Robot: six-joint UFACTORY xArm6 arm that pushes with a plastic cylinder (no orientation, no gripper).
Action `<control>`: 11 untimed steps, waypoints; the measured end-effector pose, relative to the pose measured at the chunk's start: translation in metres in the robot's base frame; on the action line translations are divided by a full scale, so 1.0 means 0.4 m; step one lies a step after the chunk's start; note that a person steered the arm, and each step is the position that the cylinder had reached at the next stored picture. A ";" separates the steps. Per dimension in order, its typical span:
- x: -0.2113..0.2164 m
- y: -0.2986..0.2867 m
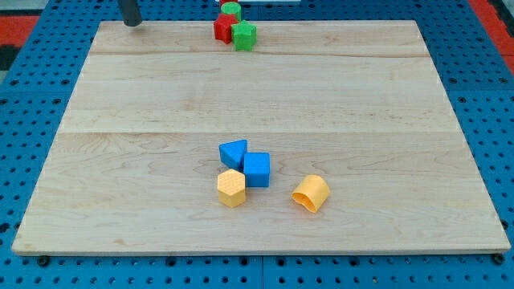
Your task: Separate the red star from the green star
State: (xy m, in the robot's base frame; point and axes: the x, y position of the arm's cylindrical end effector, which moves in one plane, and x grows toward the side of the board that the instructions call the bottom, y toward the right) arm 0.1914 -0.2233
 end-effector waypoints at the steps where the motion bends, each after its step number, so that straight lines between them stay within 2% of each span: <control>1: -0.001 0.192; 2: 0.005 0.425; 3: 0.097 0.544; 5: 0.125 0.703; 7: 0.007 0.699; 8: 0.002 0.805; 10: 0.050 0.874; 11: 0.090 0.707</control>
